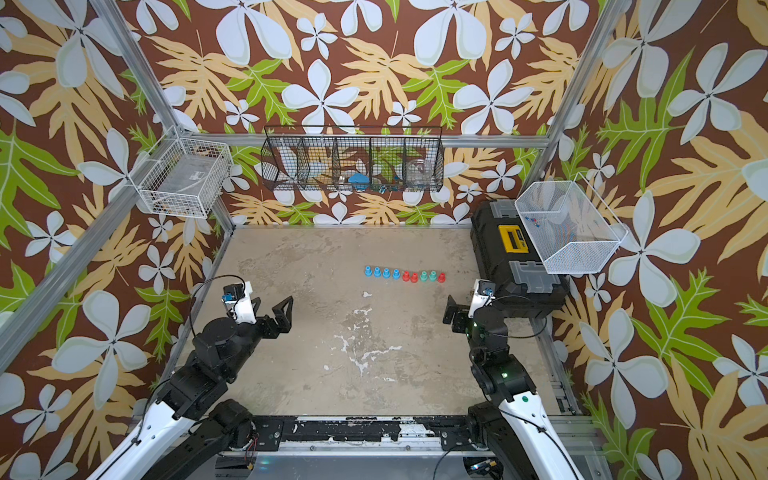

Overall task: Close the stamp cap
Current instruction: Reset both arms

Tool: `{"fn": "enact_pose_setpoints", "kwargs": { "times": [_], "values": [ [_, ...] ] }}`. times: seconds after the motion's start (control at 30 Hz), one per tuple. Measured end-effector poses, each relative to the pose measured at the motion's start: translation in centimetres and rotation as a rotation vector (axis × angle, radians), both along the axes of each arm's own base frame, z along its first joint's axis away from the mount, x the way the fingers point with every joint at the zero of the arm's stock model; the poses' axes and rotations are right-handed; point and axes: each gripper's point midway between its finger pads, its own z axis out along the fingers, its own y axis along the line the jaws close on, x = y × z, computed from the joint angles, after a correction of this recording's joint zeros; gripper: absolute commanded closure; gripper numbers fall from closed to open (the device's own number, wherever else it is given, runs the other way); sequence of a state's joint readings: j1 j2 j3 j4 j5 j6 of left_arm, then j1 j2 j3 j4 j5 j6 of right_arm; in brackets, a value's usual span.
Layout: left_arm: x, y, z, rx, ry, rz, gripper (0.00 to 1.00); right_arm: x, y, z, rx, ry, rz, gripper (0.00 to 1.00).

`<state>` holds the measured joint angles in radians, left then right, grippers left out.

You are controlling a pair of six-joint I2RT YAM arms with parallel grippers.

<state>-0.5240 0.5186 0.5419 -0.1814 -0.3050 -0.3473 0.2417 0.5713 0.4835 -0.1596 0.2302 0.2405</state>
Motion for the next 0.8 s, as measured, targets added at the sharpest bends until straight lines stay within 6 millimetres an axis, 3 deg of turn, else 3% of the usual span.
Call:
{"fn": "enact_pose_setpoints", "kwargs": {
  "times": [0.1, 0.23, 0.37, 0.57, 0.8],
  "values": [
    [0.2, 0.1, -1.3, 0.028, -0.002, 0.006, 0.0, -0.6, -0.1, 0.2, -0.018, -0.082, 0.013, 0.0],
    [0.5, 1.8, -3.2, 0.049, -0.015, 0.1, 0.0, -1.4, -0.6, 0.2, -0.008, -0.213, 0.001, 0.0],
    [0.7, 3.7, -5.7, 0.107, -0.044, 0.203, 0.0, -1.6, -0.9, -1.4, 0.004, -0.265, -0.02, 0.0],
    [2.7, 7.2, -7.6, 0.24, -0.024, 0.376, 0.0, -0.8, -1.5, -4.8, 0.007, -0.202, -0.069, 0.0],
    [5.4, 9.5, -11.2, 0.309, 0.067, 0.463, 0.0, 0.7, -2.1, -6.2, -0.066, -0.147, -0.114, 0.0]
  ]
}}
